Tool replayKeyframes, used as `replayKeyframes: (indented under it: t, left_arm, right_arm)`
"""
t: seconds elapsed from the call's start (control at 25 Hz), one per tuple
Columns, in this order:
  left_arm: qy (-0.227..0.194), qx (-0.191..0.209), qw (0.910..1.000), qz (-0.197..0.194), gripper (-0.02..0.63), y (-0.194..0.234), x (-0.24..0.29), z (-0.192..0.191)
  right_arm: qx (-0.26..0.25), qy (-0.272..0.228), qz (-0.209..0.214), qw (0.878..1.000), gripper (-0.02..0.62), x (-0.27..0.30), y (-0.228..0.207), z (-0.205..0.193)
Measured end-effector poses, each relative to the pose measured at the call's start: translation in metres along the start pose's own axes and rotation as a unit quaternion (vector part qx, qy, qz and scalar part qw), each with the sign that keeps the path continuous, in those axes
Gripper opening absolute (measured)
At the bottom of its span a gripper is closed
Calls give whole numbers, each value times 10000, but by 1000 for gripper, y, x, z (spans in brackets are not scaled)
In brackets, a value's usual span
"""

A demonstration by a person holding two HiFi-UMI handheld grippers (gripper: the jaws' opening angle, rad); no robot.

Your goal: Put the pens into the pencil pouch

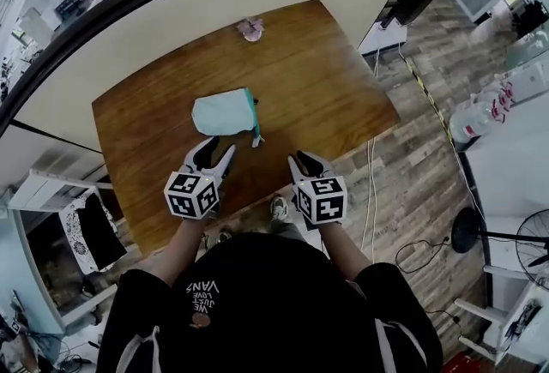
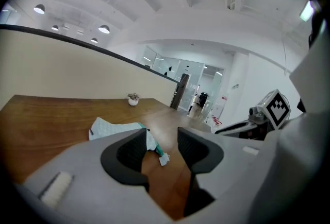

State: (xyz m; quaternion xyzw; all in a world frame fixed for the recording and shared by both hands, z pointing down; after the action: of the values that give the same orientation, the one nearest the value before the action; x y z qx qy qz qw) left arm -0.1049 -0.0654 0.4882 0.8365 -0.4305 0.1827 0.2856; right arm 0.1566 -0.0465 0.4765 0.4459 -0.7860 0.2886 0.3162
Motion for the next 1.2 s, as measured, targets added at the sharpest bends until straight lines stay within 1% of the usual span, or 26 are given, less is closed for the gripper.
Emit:
replayKeyframes:
  t: [0.12, 0.24, 0.36, 0.52, 0.72, 0.84, 1.0, 1.2]
  left_arm:
    - [12, 221, 9997, -141, 190, 1, -25, -9]
    - [30, 380, 9989, -258, 179, 4, -49, -20]
    - [35, 510, 9980, -361, 128, 6, -70, -31]
    - [-66, 639, 9967, -490, 62, 7, -96, -41]
    - [-156, 827, 9947, -594, 22, 10, -124, -52]
    - [-138, 958, 9929, -691, 12, 13, -137, -60]
    - [-115, 1036, 9912, -817, 12, 19, -153, -72]
    - [-97, 1000, 9908, -911, 12, 29, -169, -84]
  right_arm:
    - [66, -155, -145, 9998, 83, -7, 25, -6]
    - [120, -350, -251, 9990, 65, -13, 53, -12]
    - [144, -549, -372, 9977, 48, -21, 78, -17]
    - [184, -719, -525, 9959, 29, -29, 103, -26]
    - [282, -926, -618, 9934, 14, -38, 132, -36]
    - [312, -957, -604, 9931, 14, -37, 149, -42]
    - [295, -920, -585, 9936, 12, -34, 174, -50]
    - [371, -909, -601, 9934, 12, -30, 198, -61]
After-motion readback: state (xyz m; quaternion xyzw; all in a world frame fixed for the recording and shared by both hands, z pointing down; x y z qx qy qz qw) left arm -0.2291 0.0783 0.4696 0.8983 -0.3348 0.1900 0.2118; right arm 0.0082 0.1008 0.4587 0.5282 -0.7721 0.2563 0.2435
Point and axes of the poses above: the fingertips, and each gripper's own axes: x forward along the fingers, y to its left, z out of its top, the point moved 10 cm from there along -x, backward along the fingers, and after that the axes turned 13 degrees about y, right-handed, at the moved point
